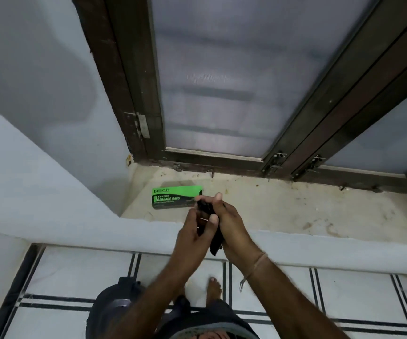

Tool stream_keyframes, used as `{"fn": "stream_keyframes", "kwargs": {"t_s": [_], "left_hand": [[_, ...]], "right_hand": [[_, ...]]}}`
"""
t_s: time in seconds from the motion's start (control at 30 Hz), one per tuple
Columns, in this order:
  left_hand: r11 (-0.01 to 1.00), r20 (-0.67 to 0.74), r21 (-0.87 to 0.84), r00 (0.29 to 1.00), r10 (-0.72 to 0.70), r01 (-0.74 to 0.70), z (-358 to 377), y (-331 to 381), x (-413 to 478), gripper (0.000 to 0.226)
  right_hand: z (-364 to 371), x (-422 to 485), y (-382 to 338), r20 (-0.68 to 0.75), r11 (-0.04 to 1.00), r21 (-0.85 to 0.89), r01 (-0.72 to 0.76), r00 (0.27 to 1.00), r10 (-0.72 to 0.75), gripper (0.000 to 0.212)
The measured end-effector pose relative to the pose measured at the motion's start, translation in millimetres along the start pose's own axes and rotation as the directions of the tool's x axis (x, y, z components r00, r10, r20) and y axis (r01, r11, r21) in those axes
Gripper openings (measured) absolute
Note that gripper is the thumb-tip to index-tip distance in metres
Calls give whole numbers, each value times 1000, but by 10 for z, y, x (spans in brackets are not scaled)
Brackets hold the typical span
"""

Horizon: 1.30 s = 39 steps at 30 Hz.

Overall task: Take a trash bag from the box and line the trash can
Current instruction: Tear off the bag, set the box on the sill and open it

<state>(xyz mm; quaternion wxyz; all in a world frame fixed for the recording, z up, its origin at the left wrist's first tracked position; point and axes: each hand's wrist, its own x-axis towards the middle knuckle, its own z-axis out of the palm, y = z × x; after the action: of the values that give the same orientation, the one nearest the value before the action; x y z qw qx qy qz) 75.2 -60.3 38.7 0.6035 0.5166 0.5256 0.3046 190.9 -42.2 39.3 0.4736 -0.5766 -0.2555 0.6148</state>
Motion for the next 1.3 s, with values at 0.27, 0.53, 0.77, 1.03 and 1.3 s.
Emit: {"fn": "stream_keyframes", "kwargs": {"t_s": [0.27,0.53,0.77,1.03,1.3], "left_hand": [[961,-195,-252,967,-163,111,57,-201,-574,26],[895,-403,-414,847,-347,170,202,-638,-1463,33],[743,-241,-656,896,-373,133,67,-823,-2386,52],[847,-416,-516,828,-376,126,-596,-1071,-3255,39],[839,-440,-522,794,-420,154,-1906,-1905,-4167,35]], "right_hand": [[-31,-578,260,104,996,-89,-14,994,23,51],[-481,-1446,749,183,969,-239,57,983,-12,54],[-548,-2084,891,221,965,-260,27,975,33,26],[-112,-2694,1204,410,896,-444,12,892,192,22],[1070,-3318,1969,219,964,-266,31,975,29,10]]}}
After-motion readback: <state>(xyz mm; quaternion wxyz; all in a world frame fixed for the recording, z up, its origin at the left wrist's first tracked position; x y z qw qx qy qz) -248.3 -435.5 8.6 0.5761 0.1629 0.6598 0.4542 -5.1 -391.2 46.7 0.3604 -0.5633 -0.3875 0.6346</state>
